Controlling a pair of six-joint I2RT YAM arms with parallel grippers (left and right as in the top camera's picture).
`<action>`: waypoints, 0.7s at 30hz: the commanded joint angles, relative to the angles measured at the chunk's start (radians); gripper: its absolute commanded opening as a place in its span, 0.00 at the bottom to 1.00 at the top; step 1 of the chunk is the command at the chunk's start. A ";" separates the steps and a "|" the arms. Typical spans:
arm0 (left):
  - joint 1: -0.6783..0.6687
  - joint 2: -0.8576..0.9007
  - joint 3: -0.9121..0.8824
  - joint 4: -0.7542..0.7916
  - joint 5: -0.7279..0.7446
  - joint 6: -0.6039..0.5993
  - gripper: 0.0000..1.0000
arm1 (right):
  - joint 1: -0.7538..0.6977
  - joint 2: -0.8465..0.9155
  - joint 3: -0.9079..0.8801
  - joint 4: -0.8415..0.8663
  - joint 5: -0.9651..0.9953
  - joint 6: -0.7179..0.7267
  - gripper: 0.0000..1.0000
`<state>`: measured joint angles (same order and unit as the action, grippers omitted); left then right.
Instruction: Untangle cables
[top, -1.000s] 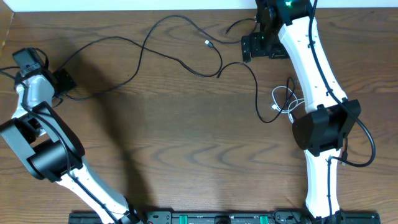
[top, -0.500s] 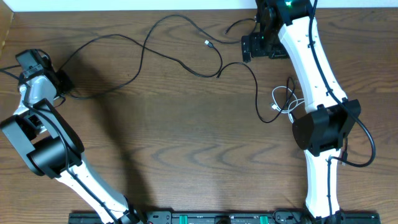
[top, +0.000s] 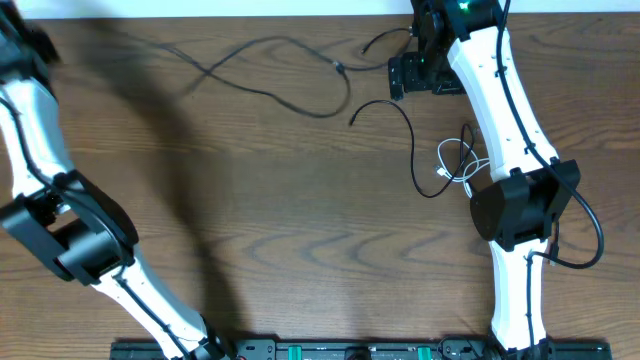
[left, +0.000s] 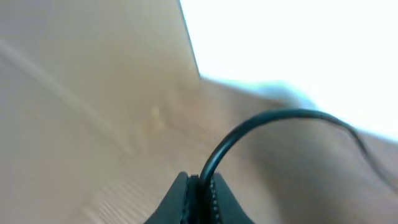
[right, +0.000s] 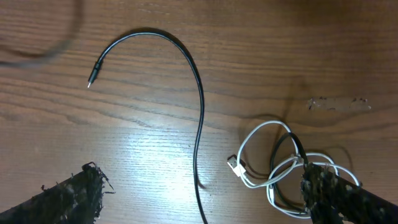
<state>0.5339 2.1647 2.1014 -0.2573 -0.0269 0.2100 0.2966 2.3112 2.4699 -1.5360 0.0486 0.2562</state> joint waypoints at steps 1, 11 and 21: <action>0.002 -0.062 0.089 0.031 -0.022 0.002 0.98 | 0.005 0.000 0.000 -0.001 0.001 0.013 0.99; 0.036 0.116 0.023 -0.260 -0.004 -0.039 0.98 | 0.004 0.000 0.000 -0.001 0.001 0.013 0.99; -0.044 0.156 0.023 -0.356 0.003 -0.040 0.96 | 0.005 0.000 0.000 -0.001 0.001 0.013 0.99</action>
<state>0.5312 2.4062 2.0876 -0.6212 -0.0315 0.1783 0.2970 2.3112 2.4699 -1.5360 0.0486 0.2565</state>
